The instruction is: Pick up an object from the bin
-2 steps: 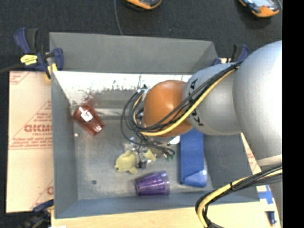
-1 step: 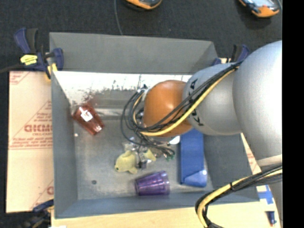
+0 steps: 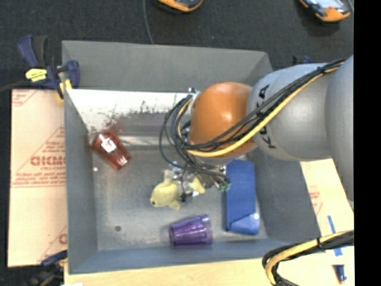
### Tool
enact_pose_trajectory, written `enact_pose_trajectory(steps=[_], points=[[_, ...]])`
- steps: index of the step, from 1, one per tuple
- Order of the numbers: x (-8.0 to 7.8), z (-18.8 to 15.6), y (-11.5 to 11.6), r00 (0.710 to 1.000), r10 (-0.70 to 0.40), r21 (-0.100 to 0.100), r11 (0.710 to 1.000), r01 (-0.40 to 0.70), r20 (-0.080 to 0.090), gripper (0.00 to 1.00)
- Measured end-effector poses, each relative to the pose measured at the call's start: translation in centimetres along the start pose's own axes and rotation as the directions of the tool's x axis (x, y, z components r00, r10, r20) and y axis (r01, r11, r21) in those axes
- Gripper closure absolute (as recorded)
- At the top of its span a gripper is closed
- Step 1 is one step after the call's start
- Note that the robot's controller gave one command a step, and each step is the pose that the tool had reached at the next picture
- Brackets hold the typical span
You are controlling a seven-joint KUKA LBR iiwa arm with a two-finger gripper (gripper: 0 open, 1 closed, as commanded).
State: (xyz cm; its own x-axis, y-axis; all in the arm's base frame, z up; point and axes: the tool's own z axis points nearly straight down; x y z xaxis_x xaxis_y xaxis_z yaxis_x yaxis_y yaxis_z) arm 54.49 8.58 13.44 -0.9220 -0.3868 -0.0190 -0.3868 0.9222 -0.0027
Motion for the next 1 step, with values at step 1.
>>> enact_pose_trajectory(steps=[1], points=[[-1.19,-6.99,-0.54,1.000,-0.031,-0.001,1.000,0.031,-0.002,1.00]])
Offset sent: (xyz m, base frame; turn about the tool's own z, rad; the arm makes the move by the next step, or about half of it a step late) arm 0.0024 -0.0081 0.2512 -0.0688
